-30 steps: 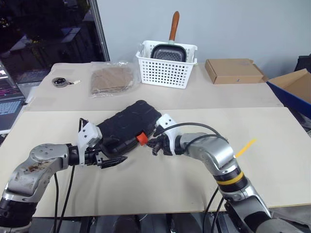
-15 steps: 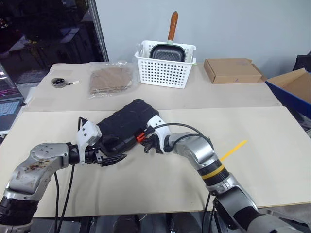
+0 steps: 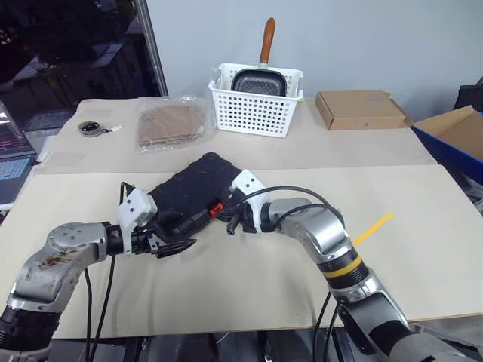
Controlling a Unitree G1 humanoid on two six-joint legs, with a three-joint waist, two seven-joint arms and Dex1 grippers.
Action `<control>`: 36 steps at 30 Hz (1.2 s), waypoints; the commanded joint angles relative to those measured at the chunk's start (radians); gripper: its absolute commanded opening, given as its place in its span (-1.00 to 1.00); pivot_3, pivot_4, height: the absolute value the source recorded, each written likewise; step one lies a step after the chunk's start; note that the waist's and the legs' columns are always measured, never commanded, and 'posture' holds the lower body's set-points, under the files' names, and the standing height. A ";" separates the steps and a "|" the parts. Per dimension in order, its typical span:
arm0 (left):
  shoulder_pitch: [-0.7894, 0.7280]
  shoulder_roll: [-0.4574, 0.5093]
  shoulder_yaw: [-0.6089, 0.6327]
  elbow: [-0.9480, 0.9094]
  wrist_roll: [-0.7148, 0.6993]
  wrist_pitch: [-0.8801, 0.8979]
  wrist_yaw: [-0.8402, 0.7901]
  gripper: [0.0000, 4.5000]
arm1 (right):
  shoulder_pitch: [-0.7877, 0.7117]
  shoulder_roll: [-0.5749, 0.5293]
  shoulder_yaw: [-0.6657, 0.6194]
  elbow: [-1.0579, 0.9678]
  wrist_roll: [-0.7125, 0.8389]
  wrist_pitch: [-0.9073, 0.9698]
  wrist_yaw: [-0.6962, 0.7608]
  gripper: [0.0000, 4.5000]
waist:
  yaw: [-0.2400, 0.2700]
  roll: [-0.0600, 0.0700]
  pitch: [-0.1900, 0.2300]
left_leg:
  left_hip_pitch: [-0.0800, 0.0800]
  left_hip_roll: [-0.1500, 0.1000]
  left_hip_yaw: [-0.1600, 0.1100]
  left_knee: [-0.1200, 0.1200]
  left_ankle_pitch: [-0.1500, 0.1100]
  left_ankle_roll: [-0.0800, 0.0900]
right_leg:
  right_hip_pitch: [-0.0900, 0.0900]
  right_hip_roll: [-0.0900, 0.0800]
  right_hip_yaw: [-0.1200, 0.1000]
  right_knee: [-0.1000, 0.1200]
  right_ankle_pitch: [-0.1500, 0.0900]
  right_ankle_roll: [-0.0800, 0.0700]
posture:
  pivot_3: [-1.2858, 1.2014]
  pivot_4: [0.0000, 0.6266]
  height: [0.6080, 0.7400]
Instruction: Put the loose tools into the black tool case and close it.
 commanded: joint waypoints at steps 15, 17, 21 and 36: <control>0.042 -0.007 -0.022 0.001 0.022 0.038 0.018 1.00 | 0.015 -0.015 -0.084 -0.110 0.048 0.017 0.025 -0.99 | 0.004 0.000 0.000 | -0.001 -0.001 0.000 0.000 0.000 0.001 | 0.000 -0.002 0.000 -0.001 0.000 0.000 | 0.03 -0.52 1.00; 0.035 -0.018 -0.019 -0.001 0.013 0.055 0.033 1.00 | 0.032 -0.040 -0.106 -0.173 0.084 0.056 0.035 -0.99 | 0.005 0.000 0.000 | -0.001 -0.001 0.000 0.000 -0.001 0.001 | 0.000 -0.002 0.000 -0.001 0.000 0.000 | 0.03 -0.52 1.00; 0.013 -0.028 -0.018 0.003 0.008 0.075 0.046 1.00 | 0.055 -0.072 -0.108 -0.224 0.097 0.122 0.009 -0.99 | 0.004 0.000 0.000 | 0.000 -0.001 0.000 0.000 -0.001 0.001 | 0.001 -0.002 0.000 -0.001 0.000 0.000 | 0.03 -0.52 1.00; 0.004 -0.025 -0.027 0.016 0.025 0.069 0.037 1.00 | -0.012 0.001 -0.021 -0.013 -0.015 0.003 -0.056 -0.99 | 0.004 0.000 0.000 | 0.002 -0.001 0.000 0.000 0.000 0.001 | 0.003 -0.001 0.000 -0.001 0.000 0.001 | 0.03 -0.52 1.00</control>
